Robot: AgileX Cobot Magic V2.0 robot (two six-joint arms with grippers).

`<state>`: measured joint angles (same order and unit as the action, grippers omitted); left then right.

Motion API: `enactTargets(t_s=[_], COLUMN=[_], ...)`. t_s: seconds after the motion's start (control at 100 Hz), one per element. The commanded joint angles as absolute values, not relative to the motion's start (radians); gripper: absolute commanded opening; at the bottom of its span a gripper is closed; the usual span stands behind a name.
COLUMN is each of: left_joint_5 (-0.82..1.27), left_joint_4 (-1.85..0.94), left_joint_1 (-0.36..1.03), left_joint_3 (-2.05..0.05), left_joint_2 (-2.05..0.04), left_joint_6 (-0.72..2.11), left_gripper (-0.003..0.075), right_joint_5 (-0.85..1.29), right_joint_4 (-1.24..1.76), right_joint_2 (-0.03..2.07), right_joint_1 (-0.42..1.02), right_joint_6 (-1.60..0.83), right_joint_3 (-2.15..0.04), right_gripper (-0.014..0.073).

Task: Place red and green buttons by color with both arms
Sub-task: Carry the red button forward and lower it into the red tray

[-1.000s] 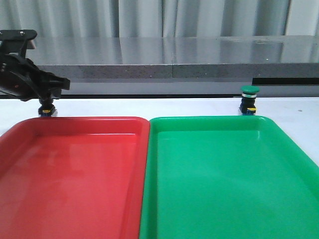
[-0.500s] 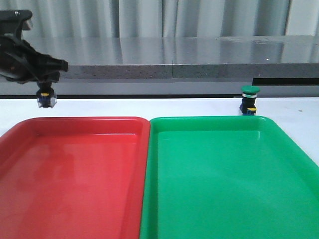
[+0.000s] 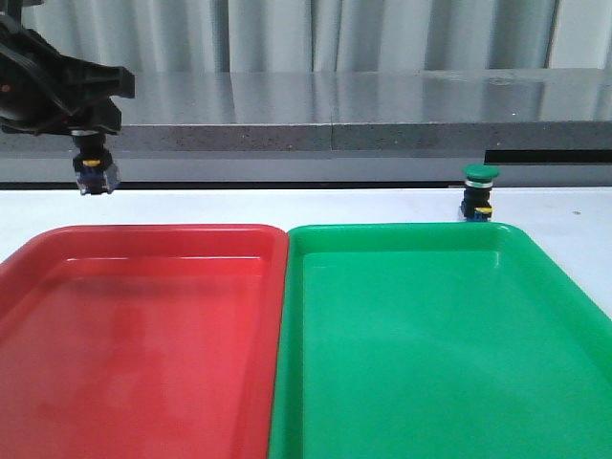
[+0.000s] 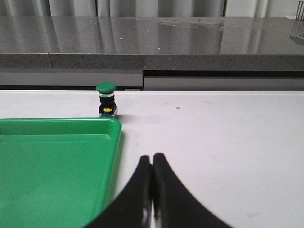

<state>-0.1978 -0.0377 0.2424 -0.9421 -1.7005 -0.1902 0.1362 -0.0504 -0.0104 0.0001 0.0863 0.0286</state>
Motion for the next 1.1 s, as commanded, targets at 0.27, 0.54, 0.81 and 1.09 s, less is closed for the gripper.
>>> enactTargets(t_s=[0.27, 0.54, 0.81, 1.09], left_joint_5=[-0.441, -0.532, -0.585, -0.591], left_joint_4=[-0.134, -0.177, -0.177, -0.177], left_joint_1=[0.386, 0.427, 0.428, 0.428], left_joint_3=[-0.8, -0.701, -0.64, -0.635], left_joint_2=[-1.646, -1.646, -1.647, -1.695], left_joint_6=[-0.202, -0.218, -0.222, -0.222], left_gripper=[0.0105, 0.0105, 0.0106, 0.0106], right_joint_5=[0.054, 0.054, 0.054, 0.054], right_joint_4=[-0.061, -0.061, -0.061, -0.061], right_joint_2=[-0.031, -0.031, -0.031, -0.031], right_joint_1=[0.002, 0.002, 0.002, 0.002], right_joint_6=[0.084, 0.084, 0.084, 0.084], right_joint_3=[0.013, 0.013, 0.013, 0.013], right_gripper=[-0.0067, -0.0067, -0.0067, -0.0067])
